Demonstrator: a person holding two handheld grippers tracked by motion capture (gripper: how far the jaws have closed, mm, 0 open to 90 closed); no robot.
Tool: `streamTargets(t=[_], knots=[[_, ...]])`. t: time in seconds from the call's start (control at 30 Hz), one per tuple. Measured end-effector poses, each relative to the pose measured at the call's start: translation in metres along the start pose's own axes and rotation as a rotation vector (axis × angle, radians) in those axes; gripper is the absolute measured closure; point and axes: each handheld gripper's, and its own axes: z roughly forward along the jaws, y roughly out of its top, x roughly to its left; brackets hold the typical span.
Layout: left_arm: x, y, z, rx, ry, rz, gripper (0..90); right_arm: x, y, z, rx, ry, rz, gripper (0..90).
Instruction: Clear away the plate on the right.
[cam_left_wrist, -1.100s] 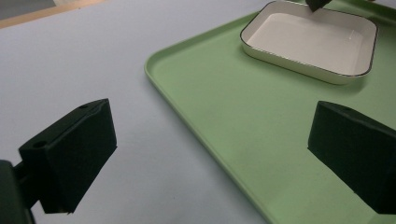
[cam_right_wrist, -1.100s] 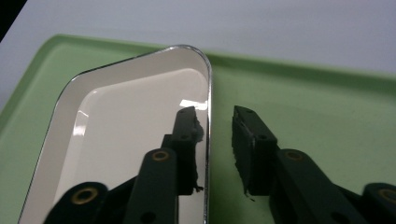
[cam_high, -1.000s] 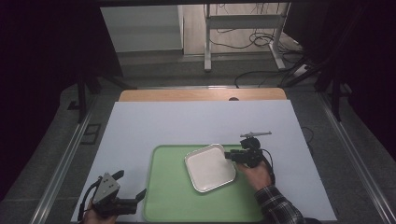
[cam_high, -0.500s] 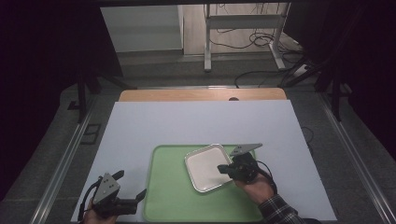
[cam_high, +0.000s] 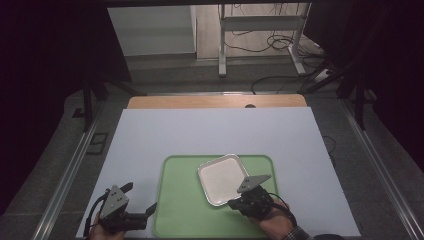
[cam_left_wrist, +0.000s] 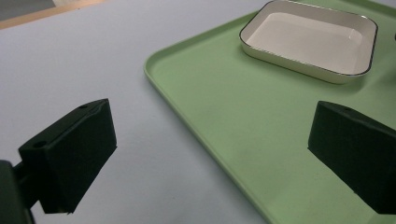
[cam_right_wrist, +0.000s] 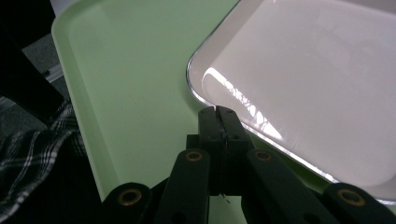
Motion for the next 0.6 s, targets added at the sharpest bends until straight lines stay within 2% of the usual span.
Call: streamTargets(t=[0.27,0.6], knots=[[0.000,0.000,0.000,0.002,0.000,0.001,0.9,-0.003,-0.003,0.012,0.047,-0.020,0.007,90.0],[-0.001,0.000,0.000,0.004,0.001,0.003,0.9,-0.003,0.005,0.023,0.050,-0.029,-0.008,90.0]])
